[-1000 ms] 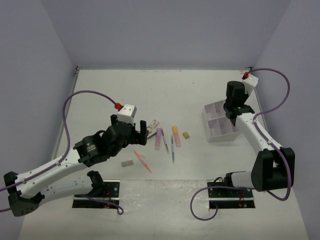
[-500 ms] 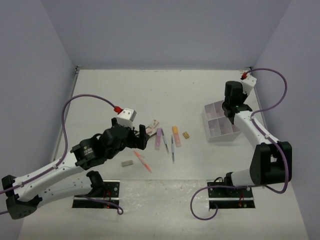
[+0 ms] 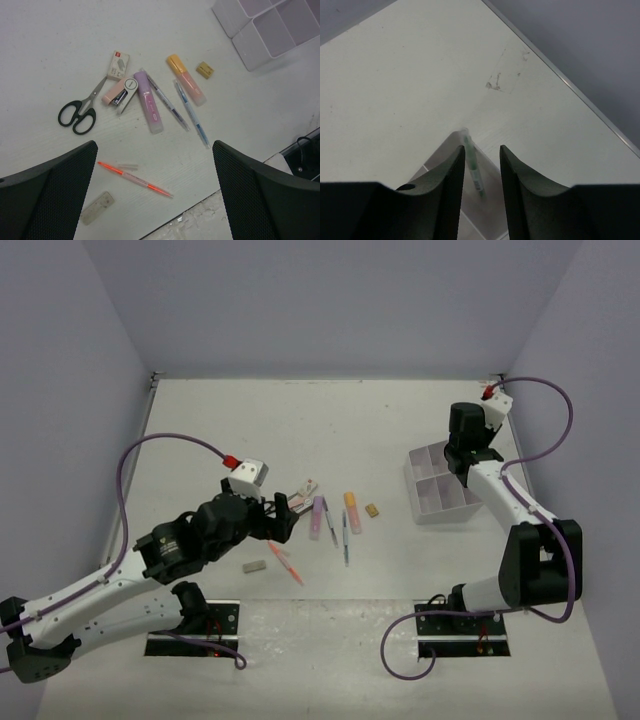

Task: Sort the stationery into containers
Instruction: Place the pen in the storage box, then pick up the pen from the center of the board.

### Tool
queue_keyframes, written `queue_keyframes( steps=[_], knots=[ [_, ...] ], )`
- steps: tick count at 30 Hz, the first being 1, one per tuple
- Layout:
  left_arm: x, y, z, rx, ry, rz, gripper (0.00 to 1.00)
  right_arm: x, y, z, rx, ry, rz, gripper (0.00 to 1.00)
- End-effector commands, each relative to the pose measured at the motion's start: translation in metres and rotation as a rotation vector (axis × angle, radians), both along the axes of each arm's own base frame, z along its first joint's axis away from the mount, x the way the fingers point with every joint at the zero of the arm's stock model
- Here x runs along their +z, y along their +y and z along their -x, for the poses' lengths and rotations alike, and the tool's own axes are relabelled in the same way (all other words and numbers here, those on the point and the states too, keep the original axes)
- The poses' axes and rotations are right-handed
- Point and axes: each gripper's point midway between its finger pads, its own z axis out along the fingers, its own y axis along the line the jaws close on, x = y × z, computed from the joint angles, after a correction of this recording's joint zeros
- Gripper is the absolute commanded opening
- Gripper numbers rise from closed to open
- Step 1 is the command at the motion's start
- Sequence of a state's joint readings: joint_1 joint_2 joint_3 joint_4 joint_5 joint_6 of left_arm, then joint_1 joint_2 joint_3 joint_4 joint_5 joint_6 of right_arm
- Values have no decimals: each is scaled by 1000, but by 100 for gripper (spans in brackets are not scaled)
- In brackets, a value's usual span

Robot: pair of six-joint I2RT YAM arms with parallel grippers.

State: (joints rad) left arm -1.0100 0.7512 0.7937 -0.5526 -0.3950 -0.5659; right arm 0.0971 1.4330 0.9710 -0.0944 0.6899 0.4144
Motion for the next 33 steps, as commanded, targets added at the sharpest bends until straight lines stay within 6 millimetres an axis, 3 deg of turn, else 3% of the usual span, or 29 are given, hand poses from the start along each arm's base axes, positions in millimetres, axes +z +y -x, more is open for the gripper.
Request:
queue_keyframes(
  steps=[1,7,10,14,16,19,21,24,26,30,33],
  knots=[
    [3,-8,-2,-11,-5,27,100,23,-2,-1,-20,-84,-17,38],
    [-2,-9,-4,-1,3,19,100,37,3,4,3,-110,-39,42],
    [-7,1,-10,84,18,0,100,81,16,19,50,-207,-49,48],
    [-11,27,-26,281,18,-66,100,127,71,44,244,-265,-53,56],
    [-18,45,-35,398,15,-141,100,146,119,57,422,-270,-99,62],
    [-26,68,-47,547,39,-233,100,123,175,77,607,-128,-161,66],
    [-32,71,-53,592,69,-254,100,101,216,88,723,-32,-209,75],
    [-26,73,-56,615,70,-225,100,67,261,111,846,96,-283,74],
    [-18,78,-57,632,54,-207,100,50,279,122,882,134,-307,73],
    [7,91,-57,624,-2,-232,100,12,302,144,924,225,-335,52],
    [20,86,-54,521,-37,-242,100,-3,320,155,968,271,-350,46]
  ],
)
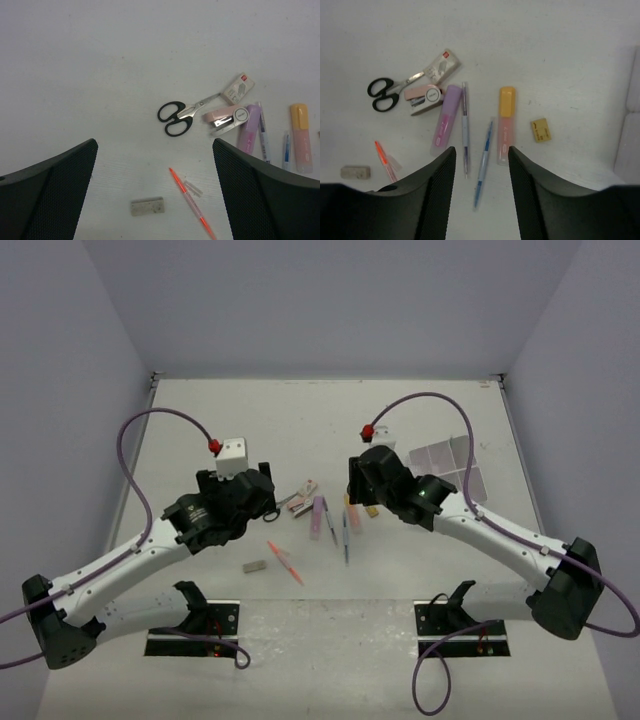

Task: Sort the stationery into containers
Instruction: Pick up the pen from the center of the board.

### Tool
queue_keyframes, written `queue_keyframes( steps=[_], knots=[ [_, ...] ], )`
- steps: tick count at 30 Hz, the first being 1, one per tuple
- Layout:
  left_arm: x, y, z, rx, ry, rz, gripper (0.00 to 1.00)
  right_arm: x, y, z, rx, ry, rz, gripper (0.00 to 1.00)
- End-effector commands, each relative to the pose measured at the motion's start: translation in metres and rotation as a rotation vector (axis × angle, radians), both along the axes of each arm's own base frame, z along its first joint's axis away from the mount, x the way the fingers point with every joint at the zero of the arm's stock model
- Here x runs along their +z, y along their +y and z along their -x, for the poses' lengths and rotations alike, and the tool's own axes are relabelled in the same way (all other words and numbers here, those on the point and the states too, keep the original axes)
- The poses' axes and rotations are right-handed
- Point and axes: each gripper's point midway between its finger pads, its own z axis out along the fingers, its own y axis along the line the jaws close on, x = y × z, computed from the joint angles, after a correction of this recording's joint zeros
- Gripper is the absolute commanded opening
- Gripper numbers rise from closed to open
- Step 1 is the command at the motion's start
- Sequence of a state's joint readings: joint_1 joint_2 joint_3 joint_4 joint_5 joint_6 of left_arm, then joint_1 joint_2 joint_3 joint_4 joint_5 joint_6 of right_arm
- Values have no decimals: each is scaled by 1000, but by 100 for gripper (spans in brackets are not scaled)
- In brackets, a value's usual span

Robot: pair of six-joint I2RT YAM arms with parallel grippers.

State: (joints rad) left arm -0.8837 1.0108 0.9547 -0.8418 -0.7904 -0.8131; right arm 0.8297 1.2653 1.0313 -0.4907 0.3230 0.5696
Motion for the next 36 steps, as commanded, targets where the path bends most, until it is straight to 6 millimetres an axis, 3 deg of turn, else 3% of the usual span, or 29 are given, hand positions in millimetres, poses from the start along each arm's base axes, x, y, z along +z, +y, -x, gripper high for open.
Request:
queue_keyframes(
  steps=[1,13,19,24,28,36],
  knots=[
    [41,7,-2,-81,-97,-20,100,-14,29,19,48,73,-57,45],
    [23,22,8,-84,-108,-32,100,-54,89,36,164,162,-32,37],
    [22,27,10,-57,-102,-37,100,-63,123,67,305,171,38,37],
    [40,52,17,61,-163,6,100,-69,154,99,433,198,24,42],
    [60,74,28,145,-254,114,100,-75,173,113,474,213,78,47],
    [91,101,50,159,-416,327,100,-102,180,130,491,266,200,41]
  ],
)
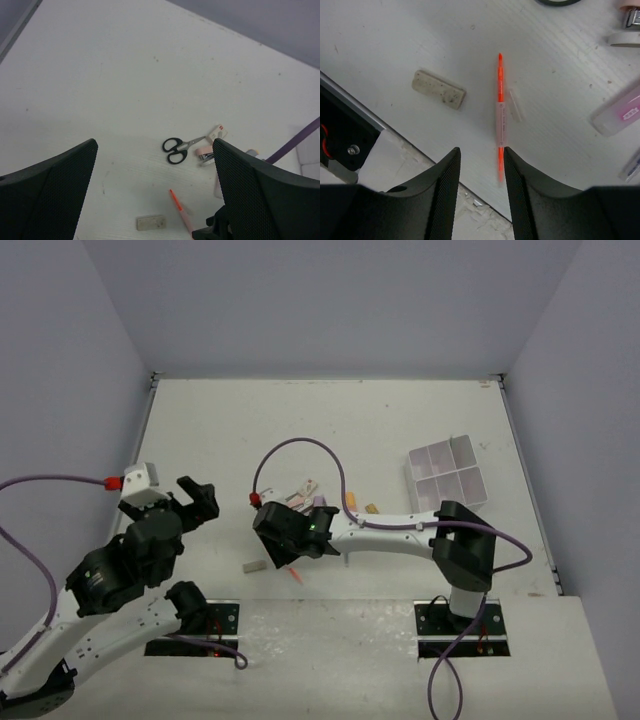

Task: Sort the stationery into containers
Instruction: Pick up the pen from the center of the board.

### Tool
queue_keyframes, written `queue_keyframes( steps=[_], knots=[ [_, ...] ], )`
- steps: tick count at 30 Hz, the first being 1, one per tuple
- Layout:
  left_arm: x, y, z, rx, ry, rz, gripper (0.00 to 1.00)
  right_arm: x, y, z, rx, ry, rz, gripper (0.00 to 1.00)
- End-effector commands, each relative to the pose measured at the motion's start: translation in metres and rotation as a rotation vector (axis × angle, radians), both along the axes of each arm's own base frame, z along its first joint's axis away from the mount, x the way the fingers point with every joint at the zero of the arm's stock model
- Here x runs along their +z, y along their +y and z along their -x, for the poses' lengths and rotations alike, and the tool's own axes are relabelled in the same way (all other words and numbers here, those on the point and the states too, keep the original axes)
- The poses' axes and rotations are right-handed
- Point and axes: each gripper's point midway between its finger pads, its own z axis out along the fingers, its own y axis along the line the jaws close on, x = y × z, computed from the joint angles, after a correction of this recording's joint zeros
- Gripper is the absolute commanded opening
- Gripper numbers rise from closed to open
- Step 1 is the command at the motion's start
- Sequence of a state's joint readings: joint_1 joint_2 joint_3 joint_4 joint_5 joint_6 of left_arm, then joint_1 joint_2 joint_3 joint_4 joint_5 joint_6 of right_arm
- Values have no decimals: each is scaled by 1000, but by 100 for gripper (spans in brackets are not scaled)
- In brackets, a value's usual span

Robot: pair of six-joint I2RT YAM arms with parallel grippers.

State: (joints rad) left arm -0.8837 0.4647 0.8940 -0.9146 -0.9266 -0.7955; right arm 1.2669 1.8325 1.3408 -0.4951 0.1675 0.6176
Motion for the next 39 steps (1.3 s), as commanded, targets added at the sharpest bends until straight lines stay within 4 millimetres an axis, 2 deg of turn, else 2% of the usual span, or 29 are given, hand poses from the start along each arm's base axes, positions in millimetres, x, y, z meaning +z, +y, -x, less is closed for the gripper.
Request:
queue_keyframes(
  steps=[1,14,25,35,39],
  knots=[
    [20,17,6,54,-95,96,100,-7,0,4,-1,-4,65,41],
    [9,-1,-4,13,-28,11,100,-36,4,7,33,23,151,36],
    [9,-5,-6,-10,-35,5,100,-57,4,-1,26,11,225,33],
    [9,-5,-5,-15,-34,1,100,-68,-2,0,24,25,289,22],
    [10,-4,-4,-15,-41,10,100,-68,-1,3,30,42,287,13]
  ],
)
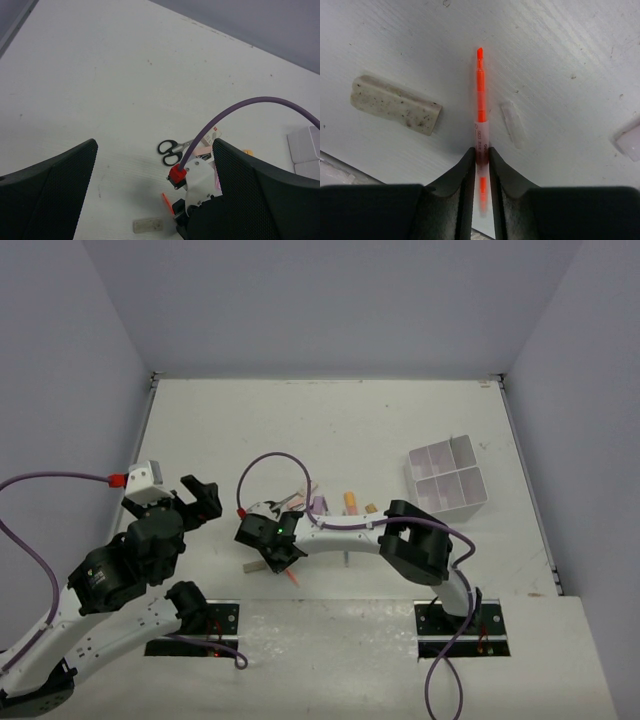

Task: Sort the stationery into containers
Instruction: Pick up the pen from the center of the board, then pick up the pen cap from the center of the board.

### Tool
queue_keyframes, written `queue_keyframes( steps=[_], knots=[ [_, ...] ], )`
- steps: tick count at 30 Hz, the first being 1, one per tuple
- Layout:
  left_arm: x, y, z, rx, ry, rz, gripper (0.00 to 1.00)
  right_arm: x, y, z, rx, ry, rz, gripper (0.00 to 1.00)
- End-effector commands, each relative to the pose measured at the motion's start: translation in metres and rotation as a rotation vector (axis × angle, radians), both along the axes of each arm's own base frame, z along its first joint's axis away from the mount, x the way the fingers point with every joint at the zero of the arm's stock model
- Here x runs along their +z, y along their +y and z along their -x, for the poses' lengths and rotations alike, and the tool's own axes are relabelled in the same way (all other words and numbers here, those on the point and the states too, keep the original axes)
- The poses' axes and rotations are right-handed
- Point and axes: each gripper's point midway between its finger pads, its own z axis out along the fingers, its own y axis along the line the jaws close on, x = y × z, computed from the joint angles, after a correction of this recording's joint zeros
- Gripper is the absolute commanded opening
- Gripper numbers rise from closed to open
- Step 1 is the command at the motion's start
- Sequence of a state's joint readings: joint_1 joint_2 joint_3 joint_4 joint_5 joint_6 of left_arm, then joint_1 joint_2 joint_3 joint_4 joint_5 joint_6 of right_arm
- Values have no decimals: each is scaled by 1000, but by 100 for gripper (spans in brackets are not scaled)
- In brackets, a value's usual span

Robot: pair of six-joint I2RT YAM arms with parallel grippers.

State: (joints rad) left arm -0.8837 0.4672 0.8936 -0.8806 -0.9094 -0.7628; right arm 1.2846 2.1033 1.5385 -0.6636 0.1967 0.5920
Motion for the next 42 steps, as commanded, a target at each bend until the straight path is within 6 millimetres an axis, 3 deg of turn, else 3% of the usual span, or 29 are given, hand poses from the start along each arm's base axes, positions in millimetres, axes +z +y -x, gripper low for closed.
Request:
queue_keyframes(
  steps=[1,4,8,10,14,16,18,25,29,37,42],
  knots=[
    [6,2,-2,10,-32,14,100,-2,-2,2,4,8,34,11],
    [7,2,-2,9,-34,16,100,12,6,5,26,16,-18,2],
    [5,2,-2,18,-23,2,100,35,18,11,76,30,-112,0],
    [5,2,-3,21,-20,-2,100,64,22,11,91,10,-183,0],
    [6,2,-3,25,-21,6,100,102,10,8,87,-48,-258,0],
    [5,-1,-4,23,-14,22,100,126,-4,7,96,-96,-317,0],
    [0,-6,-5,23,6,35,100,132,-20,5,82,-117,-327,0],
    [-38,-24,-12,156,162,137,100,133,-111,-30,-121,-197,-316,0],
    [-73,-56,-17,187,310,201,100,125,-157,-43,-233,-227,-308,0],
    [-161,-124,-4,228,742,180,97,123,-207,-47,-331,-270,-351,0],
    [-187,-149,5,220,828,197,95,127,-223,-45,-366,-293,-393,0]
  ],
)
